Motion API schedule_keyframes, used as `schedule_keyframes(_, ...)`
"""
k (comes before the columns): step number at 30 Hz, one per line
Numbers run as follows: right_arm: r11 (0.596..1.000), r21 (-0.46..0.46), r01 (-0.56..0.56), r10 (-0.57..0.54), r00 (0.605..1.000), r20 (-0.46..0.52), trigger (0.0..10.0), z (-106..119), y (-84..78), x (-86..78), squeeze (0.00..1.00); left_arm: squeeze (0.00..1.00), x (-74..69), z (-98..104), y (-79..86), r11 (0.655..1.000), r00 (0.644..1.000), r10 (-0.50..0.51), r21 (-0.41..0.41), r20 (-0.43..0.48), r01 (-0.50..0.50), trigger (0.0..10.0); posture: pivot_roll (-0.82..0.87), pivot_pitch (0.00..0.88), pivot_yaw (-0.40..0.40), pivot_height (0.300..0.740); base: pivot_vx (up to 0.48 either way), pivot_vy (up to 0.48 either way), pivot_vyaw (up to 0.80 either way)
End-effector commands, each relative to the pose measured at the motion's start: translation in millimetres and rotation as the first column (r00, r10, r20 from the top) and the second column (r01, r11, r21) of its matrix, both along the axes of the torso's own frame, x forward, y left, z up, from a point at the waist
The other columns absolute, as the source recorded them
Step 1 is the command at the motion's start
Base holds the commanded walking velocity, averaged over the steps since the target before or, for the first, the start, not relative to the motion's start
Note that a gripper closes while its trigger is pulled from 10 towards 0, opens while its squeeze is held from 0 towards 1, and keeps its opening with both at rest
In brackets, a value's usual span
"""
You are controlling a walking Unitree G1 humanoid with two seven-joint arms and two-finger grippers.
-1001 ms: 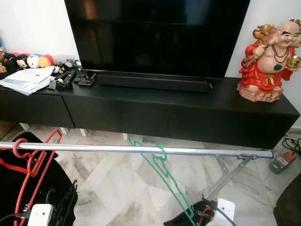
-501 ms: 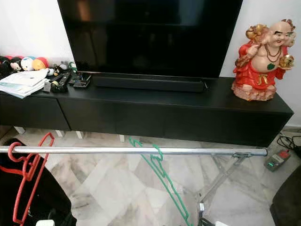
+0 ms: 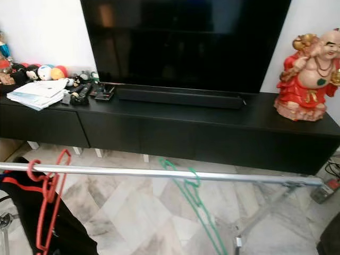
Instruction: Hang hanger
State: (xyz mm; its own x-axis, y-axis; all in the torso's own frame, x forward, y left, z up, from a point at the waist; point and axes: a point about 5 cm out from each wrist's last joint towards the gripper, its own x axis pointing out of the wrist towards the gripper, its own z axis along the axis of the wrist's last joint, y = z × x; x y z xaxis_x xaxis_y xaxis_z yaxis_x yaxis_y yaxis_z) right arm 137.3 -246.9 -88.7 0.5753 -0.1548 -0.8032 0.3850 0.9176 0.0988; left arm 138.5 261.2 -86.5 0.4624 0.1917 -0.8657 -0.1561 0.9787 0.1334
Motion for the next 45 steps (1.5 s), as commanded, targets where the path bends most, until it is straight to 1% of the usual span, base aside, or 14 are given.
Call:
schedule_keyframes(1,1.000,0.010,0.010,-0.010,0.999,-0.030,10.0,-2.8,-1.6,-8.5,0.00,0.00,-2.4,1.3,7.1,1.000,1.000,0.002,0.015,-0.010,-0.002,10.0,0.04,0.000,0.039,0.740,0.000,0.458,0.00)
schedule_keyframes(7,1.000,0.007,0.019,-0.018,0.999,-0.051,10.0,-3.7,-5.0,-13.0,0.00,0.00,1.2,-0.3,-1.0,1.000,1.000,-0.003,0.004,-0.010,0.003,10.0,0.04,0.000,0.037,0.740,0.000,0.461,0.00)
schedule_keyframes(10,1.000,0.008,0.019,-0.018,0.998,-0.054,10.0,-4.0,-4.2,-13.0,0.00,0.00,2.7,-0.5,-3.3,1.000,1.000,-0.009,0.001,-0.010,0.009,10.0,0.04,0.000,0.036,0.740,0.000,0.458,0.00)
schedule_keyframes(14,1.000,0.016,0.016,-0.015,0.998,-0.056,10.0,-4.9,1.7,-10.0,0.00,0.00,5.1,0.1,-3.9,1.000,1.000,-0.016,0.001,-0.012,0.016,10.0,0.04,0.000,0.036,0.740,0.000,0.422,0.00)
schedule_keyframes(21,1.000,0.022,0.011,-0.009,0.998,-0.058,10.0,-6.0,9.4,-6.7,0.00,0.00,6.8,0.6,-5.0,0.999,0.999,-0.037,0.006,-0.005,0.037,10.0,0.04,0.000,0.037,0.740,0.000,0.000,0.00)
schedule_keyframes(26,0.999,0.032,0.005,-0.003,0.998,-0.057,10.0,-7.5,20.3,-2.8,0.00,0.00,7.5,0.6,-5.8,0.999,0.999,-0.053,0.006,-0.005,0.053,10.0,0.04,0.000,0.037,0.740,0.000,0.000,0.00)
schedule_keyframes(35,0.999,0.037,0.014,-0.013,0.999,-0.047,10.0,-7.3,28.0,2.7,0.00,0.00,10.4,2.0,-5.4,0.998,0.998,-0.067,0.004,0.003,0.067,10.0,0.04,0.000,0.048,0.740,0.000,0.000,0.00)
schedule_keyframes(39,0.999,0.047,0.001,0.001,0.999,-0.037,10.0,-6.7,34.0,7.4,0.00,0.00,14.2,4.1,-3.5,0.996,0.996,-0.089,0.012,0.005,0.089,10.0,0.03,0.000,0.069,0.740,0.000,0.000,0.00)
schedule_keyframes(44,0.998,0.056,-0.018,0.020,0.999,-0.031,10.0,-7.0,39.8,9.3,0.00,0.00,13.7,4.9,-0.8,0.992,0.992,-0.127,0.024,-0.005,0.127,10.0,0.01,0.000,0.107,0.740,0.000,0.000,-0.34)
schedule_keyframes(45,0.998,0.056,-0.022,0.024,0.999,-0.035,10.0,-8.0,41.5,7.3,0.00,0.00,10.8,4.4,1.0,0.991,0.991,-0.132,0.028,-0.013,0.133,10.0,0.00,0.000,0.123,0.740,0.000,0.000,-0.71)
